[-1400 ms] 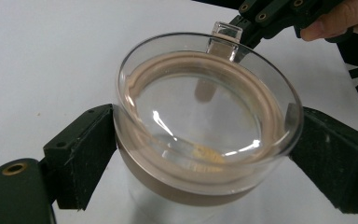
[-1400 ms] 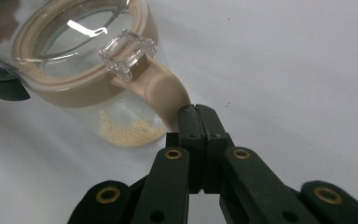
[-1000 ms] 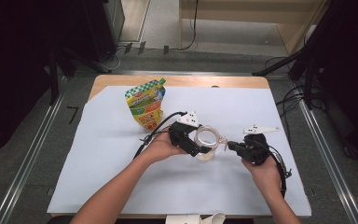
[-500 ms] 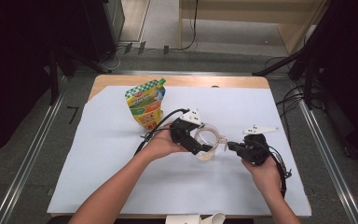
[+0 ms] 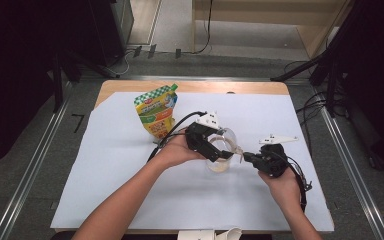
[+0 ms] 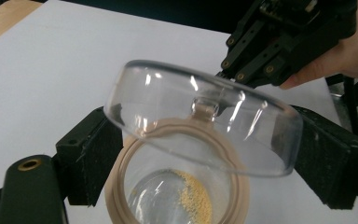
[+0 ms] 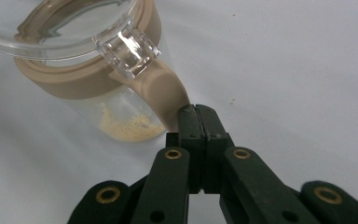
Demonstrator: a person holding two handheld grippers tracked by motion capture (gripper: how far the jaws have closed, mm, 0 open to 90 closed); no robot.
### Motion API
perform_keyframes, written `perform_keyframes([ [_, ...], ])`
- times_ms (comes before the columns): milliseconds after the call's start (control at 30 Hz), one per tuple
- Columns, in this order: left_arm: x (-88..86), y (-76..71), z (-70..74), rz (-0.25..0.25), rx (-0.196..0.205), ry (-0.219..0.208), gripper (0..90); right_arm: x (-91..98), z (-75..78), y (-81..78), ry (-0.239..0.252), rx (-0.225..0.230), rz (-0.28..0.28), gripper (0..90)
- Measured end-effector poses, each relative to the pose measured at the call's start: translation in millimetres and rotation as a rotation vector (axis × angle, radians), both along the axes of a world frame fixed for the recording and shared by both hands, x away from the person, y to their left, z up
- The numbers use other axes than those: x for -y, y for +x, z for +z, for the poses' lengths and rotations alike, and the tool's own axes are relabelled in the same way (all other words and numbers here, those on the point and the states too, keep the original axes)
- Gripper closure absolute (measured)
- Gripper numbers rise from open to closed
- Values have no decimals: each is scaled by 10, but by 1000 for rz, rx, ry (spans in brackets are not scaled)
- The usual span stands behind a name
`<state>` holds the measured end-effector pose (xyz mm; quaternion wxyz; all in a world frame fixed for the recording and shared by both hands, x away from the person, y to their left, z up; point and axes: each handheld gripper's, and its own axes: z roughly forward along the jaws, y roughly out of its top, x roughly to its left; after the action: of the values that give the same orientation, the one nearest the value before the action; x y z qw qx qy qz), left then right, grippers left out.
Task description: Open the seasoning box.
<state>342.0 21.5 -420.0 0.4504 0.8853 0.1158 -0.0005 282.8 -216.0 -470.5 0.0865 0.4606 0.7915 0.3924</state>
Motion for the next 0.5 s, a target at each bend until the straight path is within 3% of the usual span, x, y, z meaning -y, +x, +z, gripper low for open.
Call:
perform_keyframes([
  [300, 124, -45, 127, -21, -4, 15, 247, 7, -1, 3, 1, 3, 1, 900],
  [467, 173, -52, 195, -37, -34, 35, 410, 7, -1, 2, 3, 3, 0, 900],
  [500, 202, -74, 212, -42, -25, 48, 416, 7, 0, 2, 3, 4, 0, 900],
])
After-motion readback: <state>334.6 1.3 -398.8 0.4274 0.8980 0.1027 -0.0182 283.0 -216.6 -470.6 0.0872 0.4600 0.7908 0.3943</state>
